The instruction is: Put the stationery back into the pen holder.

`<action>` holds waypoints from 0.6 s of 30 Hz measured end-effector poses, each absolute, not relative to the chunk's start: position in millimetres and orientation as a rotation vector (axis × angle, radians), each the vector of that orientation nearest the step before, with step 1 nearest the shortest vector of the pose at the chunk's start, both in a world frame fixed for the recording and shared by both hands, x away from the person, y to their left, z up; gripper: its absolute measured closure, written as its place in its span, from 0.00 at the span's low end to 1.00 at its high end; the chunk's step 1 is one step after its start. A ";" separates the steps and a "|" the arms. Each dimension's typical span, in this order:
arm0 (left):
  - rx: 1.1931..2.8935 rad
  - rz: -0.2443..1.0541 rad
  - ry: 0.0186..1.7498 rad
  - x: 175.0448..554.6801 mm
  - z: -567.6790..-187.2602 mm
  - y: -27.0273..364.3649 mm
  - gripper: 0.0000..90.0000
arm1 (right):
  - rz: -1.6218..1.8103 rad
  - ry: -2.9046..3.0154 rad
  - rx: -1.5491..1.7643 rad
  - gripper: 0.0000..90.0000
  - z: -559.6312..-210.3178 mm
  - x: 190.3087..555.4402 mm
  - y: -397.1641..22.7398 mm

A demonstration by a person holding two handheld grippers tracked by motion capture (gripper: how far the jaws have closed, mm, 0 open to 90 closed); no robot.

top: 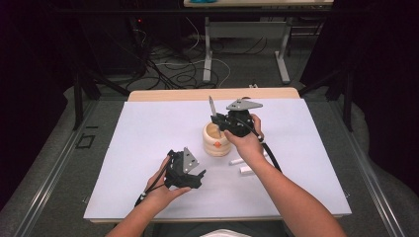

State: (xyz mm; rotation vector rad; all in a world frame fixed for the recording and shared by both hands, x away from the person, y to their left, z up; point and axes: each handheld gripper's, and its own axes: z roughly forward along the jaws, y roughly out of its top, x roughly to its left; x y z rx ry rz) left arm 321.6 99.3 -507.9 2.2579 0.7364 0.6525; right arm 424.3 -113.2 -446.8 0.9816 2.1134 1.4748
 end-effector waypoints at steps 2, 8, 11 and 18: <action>2.228 0.618 0.774 324.3 -508.3 102.6 0.13 | 1.461 2.118 0.995 0.88 -449.5 426.5 -112.0; 2.176 0.566 0.861 329.1 -510.7 110.0 0.12 | 1.430 2.144 1.044 0.88 -457.4 432.6 -110.0; 2.172 0.551 0.870 330.3 -511.4 111.5 0.12 | 1.410 2.167 1.048 0.88 -462.3 435.1 -108.5; 2.161 0.544 0.877 330.5 -512.5 110.7 0.13 | 1.344 2.226 1.098 0.88 -473.5 438.7 -105.3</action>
